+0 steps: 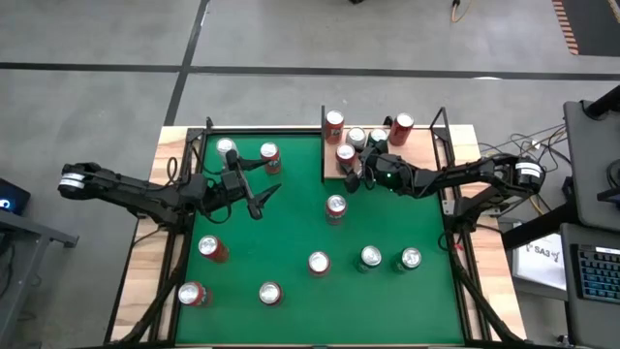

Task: Place canned beverage on shelf
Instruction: Put the red soda can on the shelf aligned with the other red soda can

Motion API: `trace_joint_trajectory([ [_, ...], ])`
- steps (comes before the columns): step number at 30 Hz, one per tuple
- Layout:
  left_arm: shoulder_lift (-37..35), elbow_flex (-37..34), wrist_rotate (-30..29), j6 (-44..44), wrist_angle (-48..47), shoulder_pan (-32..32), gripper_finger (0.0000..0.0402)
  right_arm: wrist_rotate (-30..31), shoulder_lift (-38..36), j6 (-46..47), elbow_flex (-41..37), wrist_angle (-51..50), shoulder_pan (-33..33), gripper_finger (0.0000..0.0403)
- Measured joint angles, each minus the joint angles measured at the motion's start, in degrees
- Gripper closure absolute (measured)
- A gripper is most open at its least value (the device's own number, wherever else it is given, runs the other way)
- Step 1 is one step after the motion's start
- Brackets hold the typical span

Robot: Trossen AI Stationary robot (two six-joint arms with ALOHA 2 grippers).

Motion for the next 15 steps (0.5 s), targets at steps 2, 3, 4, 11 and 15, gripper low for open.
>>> trace_joint_trajectory([
  [2, 0.0, 0.0, 0.0, 0.0, 0.0, 0.0, 0.008, 0.0, -0.1, 0.0, 0.0, -0.1, 0.0, 0.0077],
  [3, 0.0, 0.0, 0.0, 0.0, 0.0, 0.0, 0.008, 0.0, -0.1, 0.0, 0.0, -0.1, 0.0, 0.0077],
  [4, 0.0, 0.0, 0.0, 0.0, 0.0, 0.0, 0.008, 0.0, -0.1, 0.1, 0.0, -0.1, 0.0, 0.0076],
  [11, 0.0, 0.0, 0.0, 0.0, 0.0, 0.0, 0.008, 0.0, -0.1, 2.5, 0.1, 0.0, 0.0, 0.0076],
  [15, 0.0, 0.0, 0.0, 0.0, 0.0, 0.0, 0.008, 0.2, -0.1, 3.3, 0.1, 0.0, 0.0, 0.0076],
])
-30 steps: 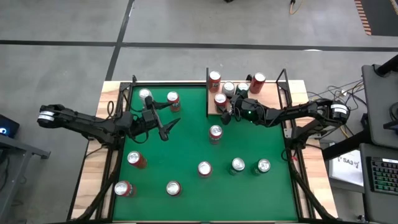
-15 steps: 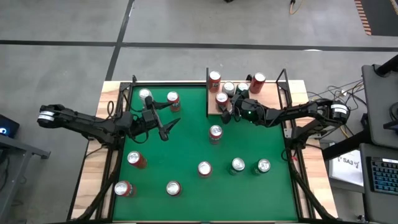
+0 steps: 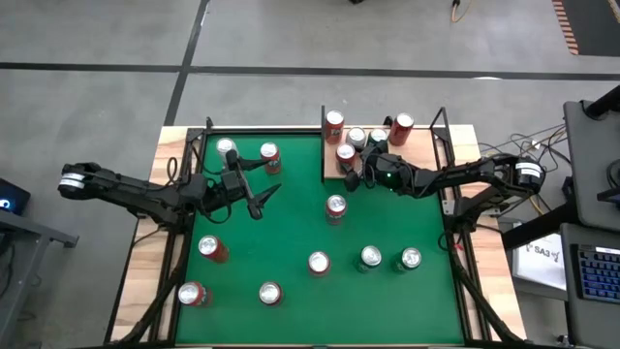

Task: Place canned beverage on shelf
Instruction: Put the red soda can on the shelf aligned with the other red soda can

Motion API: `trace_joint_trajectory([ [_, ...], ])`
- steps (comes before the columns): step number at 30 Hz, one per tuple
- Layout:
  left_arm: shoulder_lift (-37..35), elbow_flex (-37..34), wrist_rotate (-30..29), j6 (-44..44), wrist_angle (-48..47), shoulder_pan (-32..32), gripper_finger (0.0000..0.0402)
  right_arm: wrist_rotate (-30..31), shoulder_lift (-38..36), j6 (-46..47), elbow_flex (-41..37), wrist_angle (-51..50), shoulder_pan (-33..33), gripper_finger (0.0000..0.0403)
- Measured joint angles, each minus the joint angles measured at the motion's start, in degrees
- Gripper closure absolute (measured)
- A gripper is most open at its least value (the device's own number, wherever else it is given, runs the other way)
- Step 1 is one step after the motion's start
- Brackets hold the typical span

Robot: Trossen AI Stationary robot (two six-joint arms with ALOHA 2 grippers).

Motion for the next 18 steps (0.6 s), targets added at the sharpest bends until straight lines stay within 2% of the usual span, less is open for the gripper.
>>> trace_joint_trajectory([
  [18, 0.0, 0.0, 0.0, 0.0, 0.0, 0.0, 0.008, 1.7, -1.3, -2.4, 0.1, 3.1, 0.0, 0.0076],
])
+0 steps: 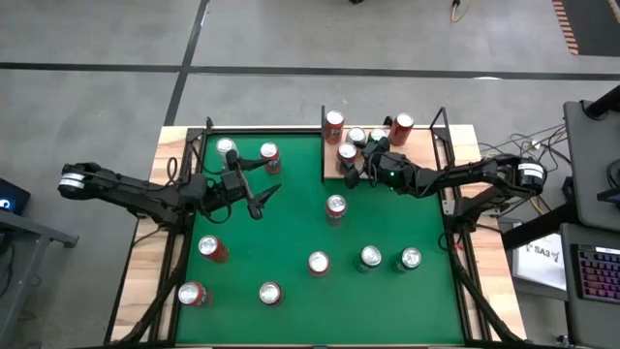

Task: Place canned beverage on shelf
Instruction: Put the red soda can on the shelf aligned with the other red soda can

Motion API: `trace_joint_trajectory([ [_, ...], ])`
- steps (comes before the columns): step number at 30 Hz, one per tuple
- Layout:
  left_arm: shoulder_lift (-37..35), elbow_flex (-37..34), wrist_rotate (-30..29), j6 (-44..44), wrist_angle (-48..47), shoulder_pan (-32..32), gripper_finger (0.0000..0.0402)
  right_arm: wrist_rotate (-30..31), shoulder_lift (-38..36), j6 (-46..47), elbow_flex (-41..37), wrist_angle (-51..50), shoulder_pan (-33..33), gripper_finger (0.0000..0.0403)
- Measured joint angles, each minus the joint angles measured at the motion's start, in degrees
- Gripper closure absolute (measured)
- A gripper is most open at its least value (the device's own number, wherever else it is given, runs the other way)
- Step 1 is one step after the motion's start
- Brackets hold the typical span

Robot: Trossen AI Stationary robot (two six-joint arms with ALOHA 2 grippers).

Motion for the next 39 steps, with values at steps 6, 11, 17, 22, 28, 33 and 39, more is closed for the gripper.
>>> trace_joint_trajectory([
  [6, 0.0, 0.0, 0.0, 0.0, 0.0, 0.0, 0.008, -0.2, -4.9, -0.2, 0.0, 0.0, 0.2, 0.0076],
  [11, 0.0, 0.7, 0.1, 1.0, -0.6, 0.6, 0.008, -4.1, -12.5, 1.2, 1.2, -5.6, 2.0, 0.008],
  [17, 0.0, 4.3, 5.5, 7.9, -8.0, 1.1, 0.0081, -5.6, -17.3, 11.3, 16.2, -39.3, 3.1, 0.0138],
  [22, -0.5, 5.8, 8.1, 13.2, -14.0, 3.3, 0.01, -5.6, -13.7, 18.8, 31.6, -63.2, 2.8, 0.0233],
  [28, -1.8, 5.8, 14.2, 16.9, -15.0, 8.0, 0.0163, -5.5, -4.7, 21.9, 48.2, -79.4, 2.6, 0.0368],
  [33, -3.3, 6.6, 17.3, 15.9, -20.6, 11.1, 0.0247, -5.2, 2.9, 25.9, 57.3, -87.2, 2.6, 0.0391],
  [39, -3.9, 6.8, 24.8, 15.5, -21.9, 11.3, 0.0374, -5.8, 9.7, 34.4, 61.7, -93.7, 2.3, 0.0394],
])
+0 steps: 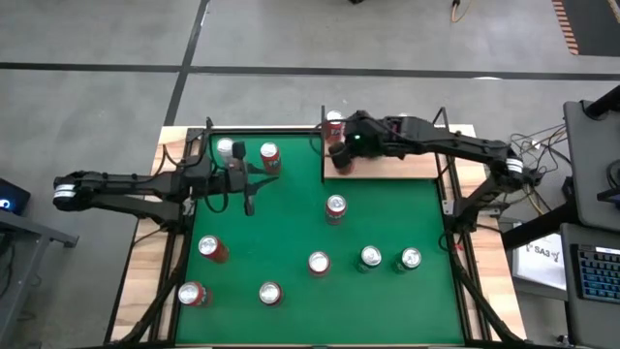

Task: Place canned beverage on shelf
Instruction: Put the red soda can on the shelf aligned with the other red soda can

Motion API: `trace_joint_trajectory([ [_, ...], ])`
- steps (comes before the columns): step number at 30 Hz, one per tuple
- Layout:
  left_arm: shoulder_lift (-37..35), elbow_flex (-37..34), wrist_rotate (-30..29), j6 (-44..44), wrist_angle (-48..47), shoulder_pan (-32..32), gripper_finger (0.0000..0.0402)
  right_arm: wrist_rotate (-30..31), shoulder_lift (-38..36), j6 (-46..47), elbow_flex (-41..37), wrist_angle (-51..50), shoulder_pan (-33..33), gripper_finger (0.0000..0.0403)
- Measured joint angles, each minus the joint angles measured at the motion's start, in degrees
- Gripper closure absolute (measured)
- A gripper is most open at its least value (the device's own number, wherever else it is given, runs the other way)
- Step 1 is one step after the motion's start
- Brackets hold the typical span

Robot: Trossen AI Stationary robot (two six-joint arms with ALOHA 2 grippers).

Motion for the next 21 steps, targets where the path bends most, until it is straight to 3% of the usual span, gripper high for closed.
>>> trace_joint_trajectory([
  [2, 0.0, 0.4, 2.1, 0.5, -0.7, 0.0, 0.0394, -0.3, 1.6, 1.0, 0.3, -1.5, 0.0, 0.0394],
  [7, 0.0, 0.5, 2.4, 1.0, -1.5, 0.0, 0.0383, -0.3, 4.6, 2.5, 0.3, -1.9, 0.0, 0.0394],
  [12, 0.0, 0.5, 2.4, 1.9, -1.2, 0.0, 0.0399, 0.0, 7.0, 2.6, 0.3, -2.0, -0.1, 0.0394],
  [21, 0.0, 0.5, 2.4, 2.3, 0.0, 0.0, 0.0401, 6.1, 8.6, 2.4, 0.2, -2.8, -0.7, 0.0394],
])
